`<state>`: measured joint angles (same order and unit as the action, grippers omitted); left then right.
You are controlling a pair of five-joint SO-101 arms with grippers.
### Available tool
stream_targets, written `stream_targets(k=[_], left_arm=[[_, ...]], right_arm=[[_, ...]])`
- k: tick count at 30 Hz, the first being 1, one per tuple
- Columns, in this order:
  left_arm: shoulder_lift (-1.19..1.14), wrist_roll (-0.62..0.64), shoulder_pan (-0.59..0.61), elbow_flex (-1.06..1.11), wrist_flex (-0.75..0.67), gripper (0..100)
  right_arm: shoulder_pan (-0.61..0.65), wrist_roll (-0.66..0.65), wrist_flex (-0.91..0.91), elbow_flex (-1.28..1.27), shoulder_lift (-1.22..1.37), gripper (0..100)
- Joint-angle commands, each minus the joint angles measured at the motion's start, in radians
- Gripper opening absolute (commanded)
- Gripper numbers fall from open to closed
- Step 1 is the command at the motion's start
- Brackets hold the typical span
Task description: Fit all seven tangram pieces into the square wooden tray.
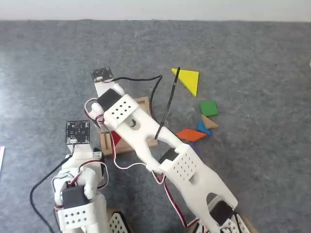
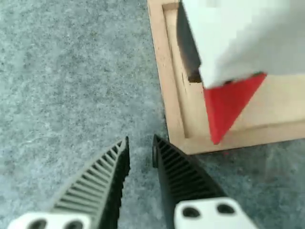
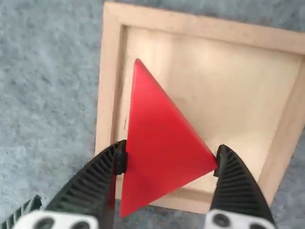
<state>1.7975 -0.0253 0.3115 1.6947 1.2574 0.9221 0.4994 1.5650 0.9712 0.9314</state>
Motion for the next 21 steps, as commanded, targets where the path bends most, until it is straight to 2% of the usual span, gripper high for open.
stream_targets(k=[1, 21], left_arm=[[0.018, 0.002, 0.003, -0.012, 0.003, 8], [0.018, 0.002, 0.009, -0.012, 0.003, 8]], right_arm=[[-0.022, 0.008, -0.054, 0.055, -0.010, 18.0], [-0.019, -0.061, -0.157, 0.061, 0.050, 19.1]])
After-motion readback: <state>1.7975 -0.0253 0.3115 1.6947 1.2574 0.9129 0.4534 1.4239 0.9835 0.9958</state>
